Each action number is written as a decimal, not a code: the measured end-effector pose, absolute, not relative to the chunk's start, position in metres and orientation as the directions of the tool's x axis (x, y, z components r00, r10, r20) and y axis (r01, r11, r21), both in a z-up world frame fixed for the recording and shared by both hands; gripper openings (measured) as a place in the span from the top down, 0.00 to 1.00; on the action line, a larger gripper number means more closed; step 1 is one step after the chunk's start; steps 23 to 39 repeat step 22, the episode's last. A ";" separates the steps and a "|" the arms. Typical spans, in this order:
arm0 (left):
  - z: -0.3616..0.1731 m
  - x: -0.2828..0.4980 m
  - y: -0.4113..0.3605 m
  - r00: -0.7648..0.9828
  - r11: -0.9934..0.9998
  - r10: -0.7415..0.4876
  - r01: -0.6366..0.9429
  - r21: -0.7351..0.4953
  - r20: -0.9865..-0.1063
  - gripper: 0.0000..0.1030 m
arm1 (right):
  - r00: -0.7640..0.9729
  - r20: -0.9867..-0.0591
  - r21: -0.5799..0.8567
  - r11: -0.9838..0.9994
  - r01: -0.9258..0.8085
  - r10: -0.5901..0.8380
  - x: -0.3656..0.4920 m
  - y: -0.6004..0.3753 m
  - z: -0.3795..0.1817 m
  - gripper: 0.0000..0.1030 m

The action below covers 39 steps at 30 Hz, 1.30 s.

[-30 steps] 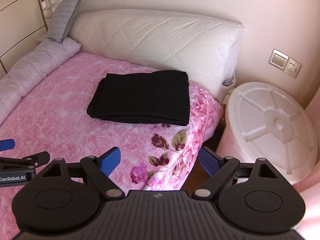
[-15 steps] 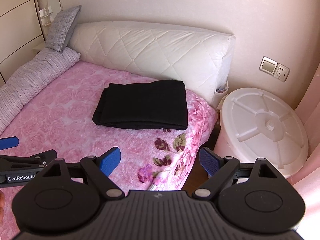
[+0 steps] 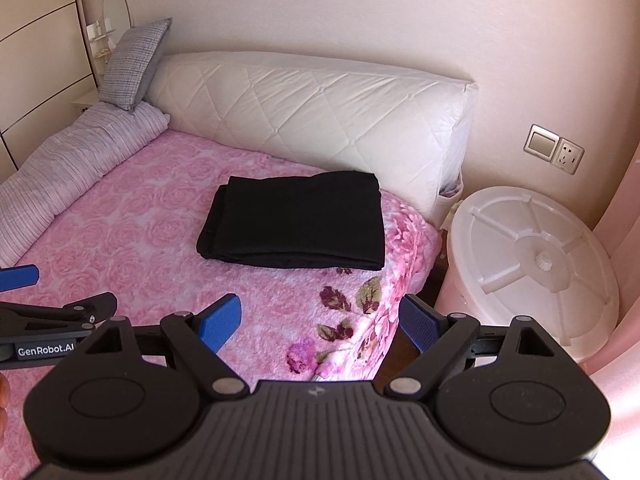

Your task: Fold clothes

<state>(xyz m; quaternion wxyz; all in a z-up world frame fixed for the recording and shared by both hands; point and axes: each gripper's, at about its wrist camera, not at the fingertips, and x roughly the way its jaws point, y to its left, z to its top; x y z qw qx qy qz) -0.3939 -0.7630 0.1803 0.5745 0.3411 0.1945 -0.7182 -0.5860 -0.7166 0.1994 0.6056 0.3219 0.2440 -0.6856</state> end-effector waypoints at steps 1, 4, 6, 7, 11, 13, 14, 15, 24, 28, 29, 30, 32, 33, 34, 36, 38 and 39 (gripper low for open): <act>0.181 -0.394 -0.763 -0.107 -0.263 -0.693 0.958 0.112 -0.713 0.01 | -0.059 -0.737 0.056 -0.148 0.987 -0.673 -0.586 -0.717 0.200 0.14; 0.181 -0.394 -0.762 -0.108 -0.264 -0.695 0.958 0.112 -0.711 0.01 | -0.058 -0.737 0.055 -0.146 0.988 -0.674 -0.586 -0.717 0.200 0.14; 0.181 -0.394 -0.761 -0.109 -0.264 -0.696 0.958 0.112 -0.710 0.01 | -0.057 -0.737 0.056 -0.145 0.988 -0.674 -0.586 -0.717 0.200 0.14; 0.181 -0.395 -0.761 -0.109 -0.264 -0.696 0.958 0.112 -0.710 0.01 | -0.057 -0.737 0.057 -0.146 0.988 -0.674 -0.587 -0.716 0.200 0.14; 0.183 -0.396 -0.760 -0.111 -0.267 -0.698 0.957 0.113 -0.708 0.01 | -0.056 -0.734 0.063 -0.150 0.987 -0.677 -0.588 -0.715 0.201 0.14; 0.183 -0.397 -0.760 -0.113 -0.268 -0.699 0.957 0.112 -0.706 0.01 | -0.055 -0.734 0.064 -0.150 0.987 -0.677 -0.589 -0.714 0.201 0.14; 0.183 -0.398 -0.759 -0.115 -0.269 -0.700 0.957 0.111 -0.705 0.01 | -0.055 -0.734 0.064 -0.150 0.987 -0.677 -0.589 -0.713 0.201 0.14; 0.184 -0.398 -0.759 -0.116 -0.269 -0.701 0.957 0.109 -0.704 0.01 | -0.055 -0.735 0.064 -0.150 0.987 -0.676 -0.589 -0.713 0.201 0.14; 0.183 -0.397 -0.756 -0.127 -0.265 -0.706 0.960 0.093 -0.697 0.01 | -0.055 -0.737 0.057 -0.144 0.988 -0.673 -0.588 -0.711 0.201 0.14; 0.183 -0.397 -0.756 -0.127 -0.265 -0.706 0.960 0.093 -0.697 0.01 | -0.055 -0.737 0.057 -0.144 0.988 -0.673 -0.588 -0.711 0.201 0.14; 0.183 -0.397 -0.756 -0.127 -0.265 -0.706 0.960 0.093 -0.697 0.01 | -0.055 -0.737 0.057 -0.144 0.988 -0.673 -0.588 -0.711 0.201 0.14; 0.183 -0.397 -0.756 -0.127 -0.265 -0.706 0.960 0.093 -0.697 0.01 | -0.055 -0.737 0.057 -0.144 0.988 -0.673 -0.588 -0.711 0.201 0.14; 0.183 -0.397 -0.756 -0.127 -0.265 -0.706 0.960 0.093 -0.697 0.01 | -0.055 -0.737 0.057 -0.144 0.988 -0.673 -0.588 -0.711 0.201 0.14; 0.183 -0.397 -0.756 -0.127 -0.265 -0.706 0.960 0.093 -0.697 0.01 | -0.055 -0.737 0.057 -0.144 0.988 -0.673 -0.588 -0.711 0.201 0.14; 0.183 -0.397 -0.756 -0.127 -0.265 -0.706 0.960 0.093 -0.697 0.01 | -0.055 -0.737 0.057 -0.144 0.988 -0.673 -0.588 -0.711 0.201 0.14; 0.183 -0.397 -0.756 -0.127 -0.265 -0.706 0.960 0.093 -0.697 0.01 | -0.055 -0.737 0.057 -0.144 0.988 -0.673 -0.588 -0.711 0.201 0.14; 0.183 -0.397 -0.756 -0.127 -0.265 -0.706 0.960 0.093 -0.697 0.01 | -0.055 -0.737 0.057 -0.144 0.988 -0.673 -0.588 -0.711 0.201 0.14; 0.183 -0.397 -0.756 -0.127 -0.265 -0.706 0.960 0.093 -0.697 0.01 | -0.055 -0.737 0.057 -0.144 0.988 -0.673 -0.588 -0.711 0.201 0.14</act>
